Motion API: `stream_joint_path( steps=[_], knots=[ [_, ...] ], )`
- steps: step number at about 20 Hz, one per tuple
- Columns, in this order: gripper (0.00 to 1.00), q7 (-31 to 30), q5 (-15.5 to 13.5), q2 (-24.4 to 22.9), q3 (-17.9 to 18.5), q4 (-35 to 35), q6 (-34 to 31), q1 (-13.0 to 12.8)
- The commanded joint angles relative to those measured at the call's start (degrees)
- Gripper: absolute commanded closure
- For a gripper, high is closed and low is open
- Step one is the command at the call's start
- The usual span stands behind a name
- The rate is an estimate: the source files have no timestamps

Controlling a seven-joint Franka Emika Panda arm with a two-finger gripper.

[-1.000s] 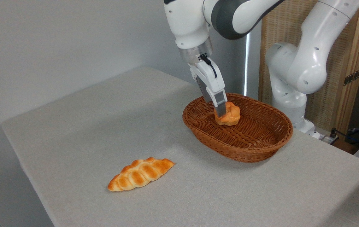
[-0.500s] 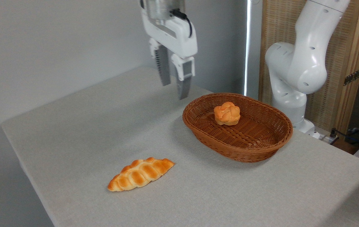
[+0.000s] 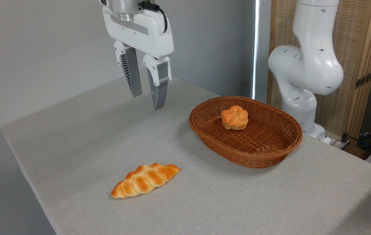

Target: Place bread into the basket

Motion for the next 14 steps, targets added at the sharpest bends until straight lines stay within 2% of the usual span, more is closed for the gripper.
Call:
stream_joint_path(
  steps=[1,6,14],
  knots=[
    [0.0,-1.1,4.1,3.4,-1.9,6.2,-5.5,1.5],
    [0.0,-1.1,3.6,6.3,-1.6,9.9,-5.8,1.6],
    [0.0,-0.8,2.7,6.3,-1.0,9.9,-5.9,1.6]
  ],
)
